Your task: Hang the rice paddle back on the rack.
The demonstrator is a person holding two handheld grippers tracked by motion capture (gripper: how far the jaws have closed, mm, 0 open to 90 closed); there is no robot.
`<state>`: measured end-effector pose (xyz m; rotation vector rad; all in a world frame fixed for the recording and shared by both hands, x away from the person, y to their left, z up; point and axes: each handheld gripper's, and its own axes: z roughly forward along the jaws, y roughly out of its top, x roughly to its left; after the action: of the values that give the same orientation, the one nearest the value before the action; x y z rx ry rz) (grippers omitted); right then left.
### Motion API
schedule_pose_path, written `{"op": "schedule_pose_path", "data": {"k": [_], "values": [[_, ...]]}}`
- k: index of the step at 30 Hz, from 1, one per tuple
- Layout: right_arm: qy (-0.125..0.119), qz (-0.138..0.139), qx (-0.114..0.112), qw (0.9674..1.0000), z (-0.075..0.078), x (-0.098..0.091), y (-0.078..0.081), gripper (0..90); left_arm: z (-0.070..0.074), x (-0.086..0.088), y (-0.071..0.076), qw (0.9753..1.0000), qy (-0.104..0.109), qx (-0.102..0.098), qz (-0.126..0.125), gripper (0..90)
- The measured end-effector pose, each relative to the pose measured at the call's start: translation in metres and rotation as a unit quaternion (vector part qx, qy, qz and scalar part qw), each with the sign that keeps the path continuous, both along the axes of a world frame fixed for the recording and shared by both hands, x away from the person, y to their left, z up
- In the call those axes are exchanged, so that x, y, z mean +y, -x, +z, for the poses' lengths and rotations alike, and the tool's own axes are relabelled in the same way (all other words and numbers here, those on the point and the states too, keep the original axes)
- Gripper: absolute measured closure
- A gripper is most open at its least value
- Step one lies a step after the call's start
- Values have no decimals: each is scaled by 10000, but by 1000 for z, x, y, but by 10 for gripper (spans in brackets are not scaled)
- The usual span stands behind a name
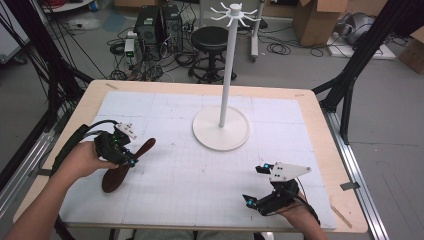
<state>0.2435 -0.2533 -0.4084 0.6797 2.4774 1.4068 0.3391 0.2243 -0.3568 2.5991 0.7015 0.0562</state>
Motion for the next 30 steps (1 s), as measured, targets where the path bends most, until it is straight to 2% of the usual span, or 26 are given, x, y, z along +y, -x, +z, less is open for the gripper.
{"op": "schedule_pose_path", "data": {"k": [4, 5, 15, 24, 28, 29, 30], "values": [[-1, -6, 4, 10000, 0, 0, 0, 5, 6, 6, 2, 9999, 147, -75, 18, 776], [1, -4, 11, 10000, 0, 1, 0, 5, 7, 7, 3, 9997, 241, -68, 53, 776], [28, 22, 19, 10000, -1, 2, 0, 5, 19, 17, 6, 9984, 543, -102, -81, 776], [23, 42, 7, 10000, -1, 3, 1, 5, 32, 21, 9, 9952, 961, -171, -101, 777], [32, 55, 17, 10000, -1, 2, 1, 5, 37, 21, 11, 9929, 1173, -208, -50, 776], [26, 57, 21, 10000, -1, 2, 1, 5, 38, 21, 10, 9929, 1156, -238, -115, 776], [12, 54, 24, 10000, -1, 3, 1, 5, 39, 20, 11, 9919, 1246, -250, -55, 776]]}}
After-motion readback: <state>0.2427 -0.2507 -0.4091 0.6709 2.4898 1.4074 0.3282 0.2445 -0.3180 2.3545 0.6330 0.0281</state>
